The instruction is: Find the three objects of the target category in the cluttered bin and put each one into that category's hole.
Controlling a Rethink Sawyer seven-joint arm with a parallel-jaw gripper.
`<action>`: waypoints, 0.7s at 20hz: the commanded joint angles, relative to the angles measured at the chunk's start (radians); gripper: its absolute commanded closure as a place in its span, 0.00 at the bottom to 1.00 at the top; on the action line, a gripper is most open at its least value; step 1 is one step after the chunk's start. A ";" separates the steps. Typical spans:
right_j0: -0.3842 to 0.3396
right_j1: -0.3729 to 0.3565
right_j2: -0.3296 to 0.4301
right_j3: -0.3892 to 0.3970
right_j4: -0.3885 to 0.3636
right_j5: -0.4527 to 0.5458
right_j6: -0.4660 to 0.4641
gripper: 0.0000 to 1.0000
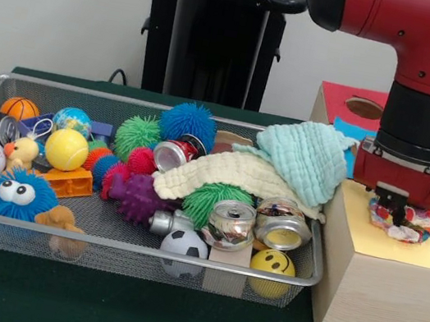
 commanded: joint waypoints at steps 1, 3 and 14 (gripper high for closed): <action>-0.083 0.143 0.013 0.062 -0.099 -0.064 0.053 1.00; -0.084 0.143 0.017 0.060 -0.096 -0.065 0.051 1.00; -0.064 0.162 0.015 0.031 -0.103 -0.077 0.069 1.00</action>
